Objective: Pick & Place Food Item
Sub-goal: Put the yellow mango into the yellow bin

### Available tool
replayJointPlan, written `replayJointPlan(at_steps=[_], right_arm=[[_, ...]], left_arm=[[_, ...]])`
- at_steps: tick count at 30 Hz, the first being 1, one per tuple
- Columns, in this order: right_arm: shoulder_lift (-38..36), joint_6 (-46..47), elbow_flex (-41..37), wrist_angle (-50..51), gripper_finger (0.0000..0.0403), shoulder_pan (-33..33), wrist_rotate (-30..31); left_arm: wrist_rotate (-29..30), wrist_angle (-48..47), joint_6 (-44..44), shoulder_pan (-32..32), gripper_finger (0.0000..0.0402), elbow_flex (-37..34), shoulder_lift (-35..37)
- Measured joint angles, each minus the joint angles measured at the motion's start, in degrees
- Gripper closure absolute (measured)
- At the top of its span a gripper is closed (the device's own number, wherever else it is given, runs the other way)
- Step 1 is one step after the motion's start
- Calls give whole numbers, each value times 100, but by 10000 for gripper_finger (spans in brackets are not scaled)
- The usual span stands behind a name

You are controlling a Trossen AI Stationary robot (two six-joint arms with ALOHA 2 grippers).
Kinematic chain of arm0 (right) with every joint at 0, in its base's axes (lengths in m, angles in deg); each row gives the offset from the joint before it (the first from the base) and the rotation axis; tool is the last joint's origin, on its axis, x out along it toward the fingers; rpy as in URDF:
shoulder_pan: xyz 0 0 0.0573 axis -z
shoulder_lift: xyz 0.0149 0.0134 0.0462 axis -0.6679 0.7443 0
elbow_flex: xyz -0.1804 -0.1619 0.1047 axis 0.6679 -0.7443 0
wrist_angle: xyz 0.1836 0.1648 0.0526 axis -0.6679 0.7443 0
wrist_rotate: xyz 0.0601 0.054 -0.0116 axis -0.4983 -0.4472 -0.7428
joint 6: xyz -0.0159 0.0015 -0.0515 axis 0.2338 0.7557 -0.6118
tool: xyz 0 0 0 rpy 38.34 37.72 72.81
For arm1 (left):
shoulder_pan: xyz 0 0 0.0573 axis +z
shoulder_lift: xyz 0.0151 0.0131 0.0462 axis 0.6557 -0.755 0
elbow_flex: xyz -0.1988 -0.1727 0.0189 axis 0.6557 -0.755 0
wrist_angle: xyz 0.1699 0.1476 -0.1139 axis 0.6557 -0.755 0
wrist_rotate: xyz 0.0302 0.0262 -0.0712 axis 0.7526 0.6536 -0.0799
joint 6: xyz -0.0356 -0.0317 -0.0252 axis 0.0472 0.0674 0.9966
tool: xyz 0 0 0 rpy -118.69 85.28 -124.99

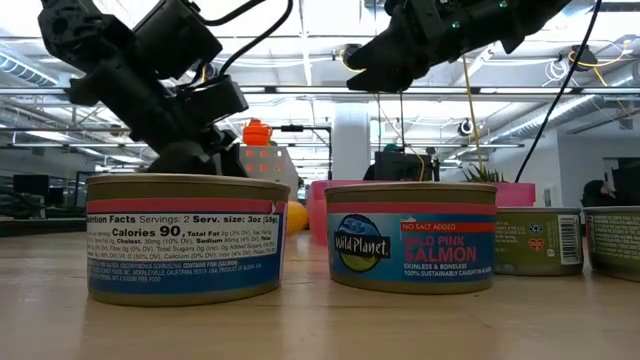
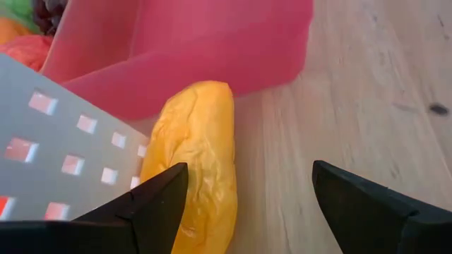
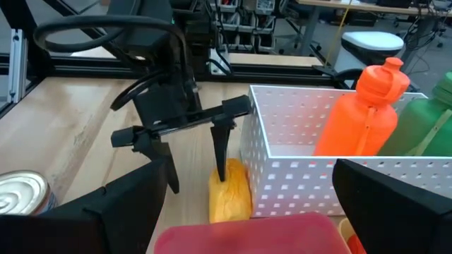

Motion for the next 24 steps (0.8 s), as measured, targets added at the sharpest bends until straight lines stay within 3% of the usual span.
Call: replayJointPlan(at_steps=[5,11,15,20,24], right_arm=[[0,2,0,6,23,0,0],[2,-4,2,42,23,-20,0],[2,-2,2,42,23,-20,0],[2,0,2,44,23,-20,0],[4,0,2,46,23,-20,-2]], left_arm=[[69,79,57,-54,96,12,-27],[892,-199,-380,-513,118,278,95],[1005,-466,-339,-522,127,369,93],[723,-1079,250,-304,128,370,89],[22,-1310,701,-208,128,395,62]])
